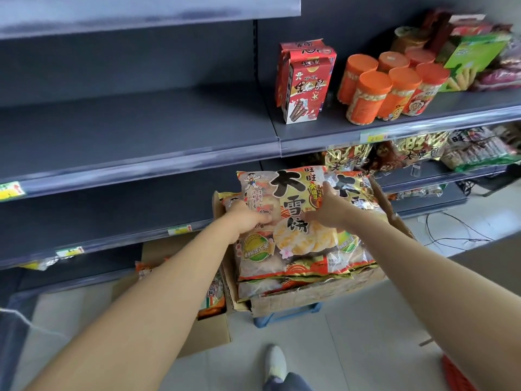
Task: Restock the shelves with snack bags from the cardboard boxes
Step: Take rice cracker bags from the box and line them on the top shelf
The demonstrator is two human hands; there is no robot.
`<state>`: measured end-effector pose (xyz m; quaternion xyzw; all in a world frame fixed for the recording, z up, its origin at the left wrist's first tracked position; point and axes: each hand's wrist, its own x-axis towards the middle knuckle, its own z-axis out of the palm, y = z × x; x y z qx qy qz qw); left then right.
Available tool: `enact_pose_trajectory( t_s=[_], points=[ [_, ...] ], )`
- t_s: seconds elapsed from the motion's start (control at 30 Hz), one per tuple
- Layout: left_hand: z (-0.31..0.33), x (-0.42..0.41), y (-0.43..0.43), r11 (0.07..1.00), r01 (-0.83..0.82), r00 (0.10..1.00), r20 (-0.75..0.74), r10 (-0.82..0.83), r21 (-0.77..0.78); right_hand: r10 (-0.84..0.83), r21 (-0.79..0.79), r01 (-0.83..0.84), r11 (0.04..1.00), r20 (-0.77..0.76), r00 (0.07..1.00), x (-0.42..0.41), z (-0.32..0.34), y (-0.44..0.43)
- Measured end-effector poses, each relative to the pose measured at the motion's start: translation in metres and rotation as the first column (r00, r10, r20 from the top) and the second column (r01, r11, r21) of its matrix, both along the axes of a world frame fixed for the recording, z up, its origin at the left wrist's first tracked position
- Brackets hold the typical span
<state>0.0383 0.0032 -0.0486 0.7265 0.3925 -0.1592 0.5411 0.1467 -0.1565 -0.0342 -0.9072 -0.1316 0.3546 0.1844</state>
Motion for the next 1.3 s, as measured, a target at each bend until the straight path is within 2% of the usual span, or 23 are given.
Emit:
enact_pose_trajectory(
  t_s=[0.2,0.33,0.53,0.7,0.83,1.03,1.3],
  points=[
    [0.024,-0.012,0.019,0.999,-0.013,0.994,0.112,0.008,0.038,-0.06,0.161,0.051,0.986,0.051,0.997,-0.015,0.033,0.011],
    [0.068,-0.035,0.051,0.994,-0.019,0.97,0.244,-0.008,0.109,-0.076,0.241,0.031,0.97,0.182,0.98,-0.047,0.081,0.039],
    [0.139,-0.095,0.138,0.947,-0.199,0.915,0.393,0.088,0.251,-0.156,0.456,-0.015,0.89,0.333,0.93,-0.125,0.156,0.115],
    [0.211,-0.165,0.205,0.843,-0.386,0.831,0.539,0.142,0.374,-0.184,0.607,-0.132,0.784,0.43,0.884,-0.193,0.212,0.196],
    [0.255,-0.206,0.268,0.764,-0.528,0.737,0.646,0.197,0.37,-0.163,0.652,-0.242,0.718,0.496,0.853,-0.228,0.254,0.265],
    [0.304,-0.237,0.356,0.667,-0.633,0.665,0.716,0.21,0.393,-0.117,0.689,-0.381,0.617,0.559,0.821,-0.241,0.299,0.358],
    [0.341,-0.29,0.452,0.45,-0.798,0.556,0.778,0.293,0.401,0.038,0.711,-0.55,0.438,0.597,0.802,-0.259,0.331,0.489]
  ],
)
